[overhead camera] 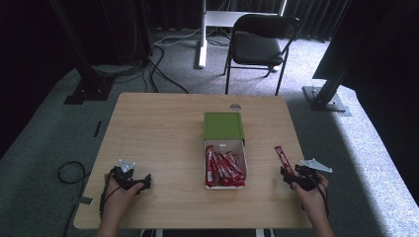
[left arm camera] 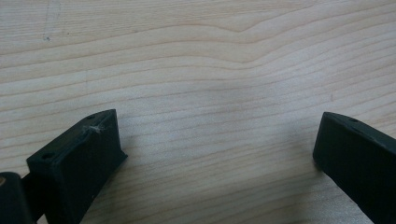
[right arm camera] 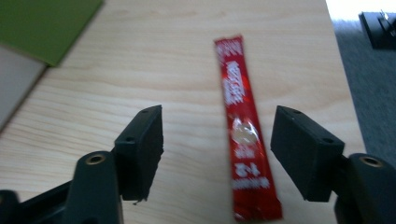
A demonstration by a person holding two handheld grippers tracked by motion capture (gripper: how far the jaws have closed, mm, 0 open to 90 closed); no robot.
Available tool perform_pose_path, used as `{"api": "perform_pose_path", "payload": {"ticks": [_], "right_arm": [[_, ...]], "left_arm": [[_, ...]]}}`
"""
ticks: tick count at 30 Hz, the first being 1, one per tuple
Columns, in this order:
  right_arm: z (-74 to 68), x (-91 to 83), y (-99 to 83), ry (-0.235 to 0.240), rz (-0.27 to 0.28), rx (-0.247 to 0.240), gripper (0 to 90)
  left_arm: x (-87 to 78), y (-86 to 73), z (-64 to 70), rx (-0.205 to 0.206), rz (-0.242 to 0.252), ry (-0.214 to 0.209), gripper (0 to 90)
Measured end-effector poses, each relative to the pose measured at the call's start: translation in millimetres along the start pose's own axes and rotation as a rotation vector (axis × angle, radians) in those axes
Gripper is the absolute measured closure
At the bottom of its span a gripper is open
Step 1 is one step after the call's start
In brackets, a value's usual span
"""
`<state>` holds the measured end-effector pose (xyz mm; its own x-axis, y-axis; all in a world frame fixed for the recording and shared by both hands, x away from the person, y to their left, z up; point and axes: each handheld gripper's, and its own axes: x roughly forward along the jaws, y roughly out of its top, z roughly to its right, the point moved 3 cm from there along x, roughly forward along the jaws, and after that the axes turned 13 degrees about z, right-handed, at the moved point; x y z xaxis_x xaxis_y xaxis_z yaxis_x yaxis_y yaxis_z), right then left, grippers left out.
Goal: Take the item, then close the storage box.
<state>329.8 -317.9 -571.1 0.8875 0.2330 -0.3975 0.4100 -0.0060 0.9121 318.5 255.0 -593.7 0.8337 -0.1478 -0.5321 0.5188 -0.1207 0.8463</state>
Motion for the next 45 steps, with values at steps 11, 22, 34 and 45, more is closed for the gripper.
{"api": "perform_pose_path", "payload": {"ticks": [11,22,34,45], "right_arm": [[-5.9,-3.1,10.5,-0.008,0.05,-0.011,18.4],[-21.0,-3.5,12.6,0.07,0.017,-0.032,12.7],[-36.4,-4.7,17.3,0.139,0.022,-0.062,11.3],[-52.2,-13.3,25.8,0.203,0.053,-0.067,11.3]], "left_arm": [[0.2,0.3,5.0,0.032,0.001,-0.044,2.1],[-0.5,5.6,24.0,0.097,0.023,-0.124,2.1],[-4.4,12.6,39.0,0.136,0.053,-0.173,2.1],[-15.7,28.5,63.4,0.171,0.109,-0.24,2.1]]}}
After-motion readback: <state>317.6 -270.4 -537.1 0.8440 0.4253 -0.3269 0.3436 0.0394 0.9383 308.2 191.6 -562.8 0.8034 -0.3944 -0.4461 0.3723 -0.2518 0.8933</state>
